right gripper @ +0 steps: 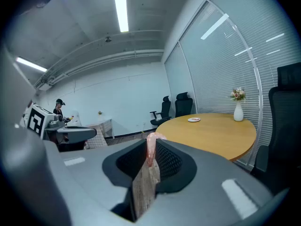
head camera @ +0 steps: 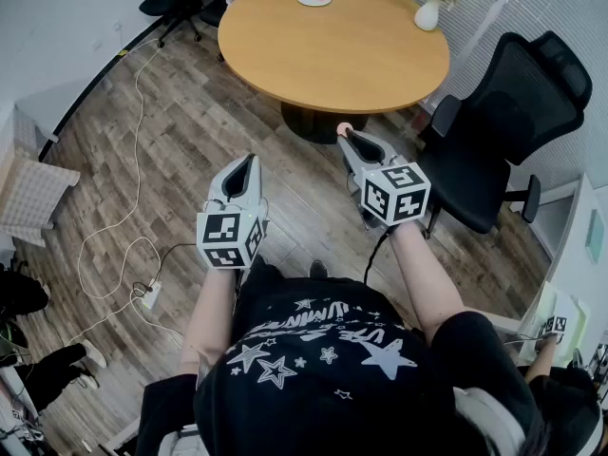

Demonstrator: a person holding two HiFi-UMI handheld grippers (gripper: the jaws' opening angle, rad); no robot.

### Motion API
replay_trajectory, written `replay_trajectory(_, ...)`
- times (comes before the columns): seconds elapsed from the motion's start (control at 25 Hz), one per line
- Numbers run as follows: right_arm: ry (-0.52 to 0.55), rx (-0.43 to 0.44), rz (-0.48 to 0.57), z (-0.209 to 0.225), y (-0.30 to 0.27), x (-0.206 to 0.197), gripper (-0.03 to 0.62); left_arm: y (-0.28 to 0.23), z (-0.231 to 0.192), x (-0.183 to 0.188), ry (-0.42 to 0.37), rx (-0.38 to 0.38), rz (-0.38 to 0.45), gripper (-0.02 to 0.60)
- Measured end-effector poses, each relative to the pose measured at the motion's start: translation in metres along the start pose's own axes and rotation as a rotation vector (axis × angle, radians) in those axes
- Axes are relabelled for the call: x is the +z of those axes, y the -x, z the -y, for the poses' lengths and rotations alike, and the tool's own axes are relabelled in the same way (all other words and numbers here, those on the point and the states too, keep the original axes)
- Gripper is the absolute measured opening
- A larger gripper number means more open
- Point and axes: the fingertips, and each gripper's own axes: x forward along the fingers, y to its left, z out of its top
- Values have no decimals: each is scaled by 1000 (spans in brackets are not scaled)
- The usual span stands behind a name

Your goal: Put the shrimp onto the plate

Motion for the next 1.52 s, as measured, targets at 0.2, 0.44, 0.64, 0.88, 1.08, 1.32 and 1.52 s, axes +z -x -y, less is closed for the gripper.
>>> replay_trajectory(0.2, -10, -16, 1, 6, 1, -2, 63, 1, -3, 2, 14, -2, 26, 2)
replay_trajectory(0.44, -17, -18, -6, 13, 4, -6, 63, -2, 2, 2, 18, -9, 25, 2)
replay_trajectory(0.64, -27, -22, -2, 18, 6, -7, 63, -5, 6, 1, 18, -13, 17, 2)
replay_trajectory(0.88, -54, -12, 6, 26, 7, -13, 64, -3, 5, 0, 8, 19, 12, 2)
replay_trajectory(1.08, -70, 11, -10, 29, -2, -20, 64, 0, -6, -3, 13, 63, 12, 2)
replay_trajectory(1.32, -86, -5, -31, 32, -29, -19, 64, -14, -37, -8, 55, 74, 1, 2)
replay_trajectory(1.52, -105, -40, -52, 45, -53, -18, 64, -47, -59, -8, 69, 44, -14, 2)
